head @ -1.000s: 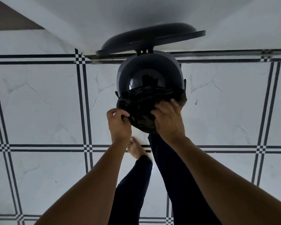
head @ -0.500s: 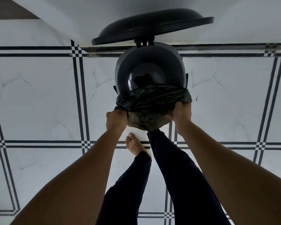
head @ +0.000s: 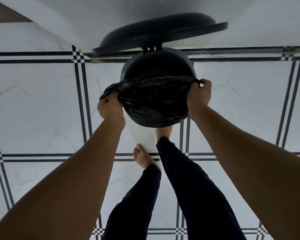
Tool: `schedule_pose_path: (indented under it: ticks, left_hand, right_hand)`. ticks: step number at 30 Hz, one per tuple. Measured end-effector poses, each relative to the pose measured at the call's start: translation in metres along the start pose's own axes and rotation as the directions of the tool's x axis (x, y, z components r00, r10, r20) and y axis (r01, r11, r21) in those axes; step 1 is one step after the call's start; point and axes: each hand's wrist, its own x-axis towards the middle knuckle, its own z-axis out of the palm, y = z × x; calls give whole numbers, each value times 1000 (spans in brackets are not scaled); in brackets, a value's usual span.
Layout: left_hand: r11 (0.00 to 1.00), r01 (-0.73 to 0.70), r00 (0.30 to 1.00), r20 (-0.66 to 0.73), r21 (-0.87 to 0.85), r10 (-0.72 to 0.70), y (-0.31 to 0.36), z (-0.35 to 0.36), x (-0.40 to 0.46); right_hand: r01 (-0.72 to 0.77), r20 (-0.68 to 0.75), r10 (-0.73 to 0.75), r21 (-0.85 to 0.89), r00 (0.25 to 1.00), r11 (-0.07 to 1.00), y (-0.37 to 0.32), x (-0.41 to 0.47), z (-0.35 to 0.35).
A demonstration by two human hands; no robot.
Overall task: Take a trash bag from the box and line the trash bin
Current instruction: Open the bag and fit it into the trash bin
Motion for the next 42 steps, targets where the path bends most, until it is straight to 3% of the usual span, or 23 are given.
schedule_pose_path:
  ticks: [4,6,9,14,18,21,23,26,31,33,35,38,40,42]
  left_hand:
    - [973,-118,992,-11,197,123,-2,1,8]
    - [941,-177,981,-21,289,191,-3,3,10]
    - [908,-216,973,-2,359,232,0,12,14]
    - [894,-196,980,115,402,163,17,28,22]
    - [922,-162,982,153,353,114,33,41,27]
    - [918,-204,968,212,340,136,39,47,26]
    - [898,-282,949,237,338,209,40,49,23]
    - [842,-397,908,288,365,303,37,50,21]
    - [752,-575,774,515,324,370,30,56,22]
    - [713,-624,737,544,320,401,26,60,26]
    - [689,-643,728,543,333,418,25,63,31]
    - [699,-619,753,524,359,398,26,65,42]
    - [704,-588,774,529,398,348,27,65,50]
    - [745,-502,814,532,440,234,28,65,54]
  right_hand:
    - [70,-111,-112,-322,987,944,-3,4,2]
    - [77,-115,-132,-392,985,917,-8,11,0]
    - [103,-85,-133,-292,987,951,-16,21,-3]
    - [147,-139,-176,-198,975,969,-37,36,1]
    - [129,-168,-147,-114,975,985,-41,52,6]
    - [214,-114,-226,-103,967,971,-41,52,15]
    - [341,7,-343,-149,939,928,-41,48,22]
    - [562,206,-524,-252,827,788,-42,45,29]
    - [684,357,-591,-255,724,684,-44,54,39]
    - [744,411,-625,-270,663,611,-41,62,42]
    - [790,459,-644,-382,612,480,-37,69,44]
    - [778,477,-645,-541,597,320,-38,75,50]
    - [765,459,-656,-569,599,301,-43,78,53]
    - [756,445,-643,-554,624,350,-51,81,56]
